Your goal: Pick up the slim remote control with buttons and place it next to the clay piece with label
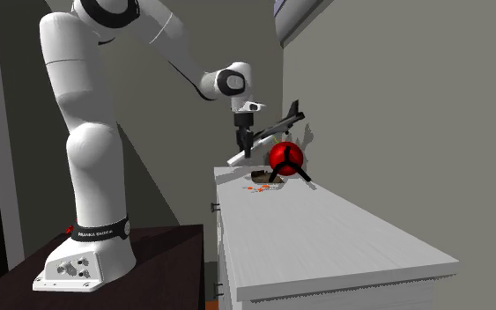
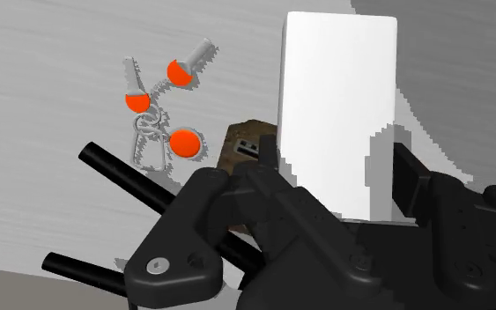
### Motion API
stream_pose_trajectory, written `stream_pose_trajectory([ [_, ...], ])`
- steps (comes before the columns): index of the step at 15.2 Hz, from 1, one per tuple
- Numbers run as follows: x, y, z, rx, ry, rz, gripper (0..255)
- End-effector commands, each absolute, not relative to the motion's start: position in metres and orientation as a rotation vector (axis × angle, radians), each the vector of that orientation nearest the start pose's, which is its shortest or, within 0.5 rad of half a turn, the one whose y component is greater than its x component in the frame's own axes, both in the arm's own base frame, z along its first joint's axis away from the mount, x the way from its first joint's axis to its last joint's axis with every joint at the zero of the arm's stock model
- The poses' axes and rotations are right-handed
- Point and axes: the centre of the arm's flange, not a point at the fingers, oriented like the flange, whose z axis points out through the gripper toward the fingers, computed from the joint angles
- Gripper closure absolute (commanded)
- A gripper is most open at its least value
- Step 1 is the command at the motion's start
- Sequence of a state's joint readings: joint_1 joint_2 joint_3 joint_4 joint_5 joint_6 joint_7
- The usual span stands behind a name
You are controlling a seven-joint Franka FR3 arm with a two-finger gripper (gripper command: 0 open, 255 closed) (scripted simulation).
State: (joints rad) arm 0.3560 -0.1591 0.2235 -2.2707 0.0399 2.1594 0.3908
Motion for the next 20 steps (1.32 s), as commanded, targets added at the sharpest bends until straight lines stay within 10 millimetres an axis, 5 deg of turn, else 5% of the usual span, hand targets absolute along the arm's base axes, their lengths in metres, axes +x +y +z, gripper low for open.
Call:
stream_pose_trajectory([
  [1,0.414,0.303,0.427,-3.11,-0.255,-0.063,255],
  [18,0.409,0.527,0.427,-3.11,-0.255,-0.063,255],
  [20,0.409,0.538,0.422,-3.11,-0.255,-0.063,255],
])
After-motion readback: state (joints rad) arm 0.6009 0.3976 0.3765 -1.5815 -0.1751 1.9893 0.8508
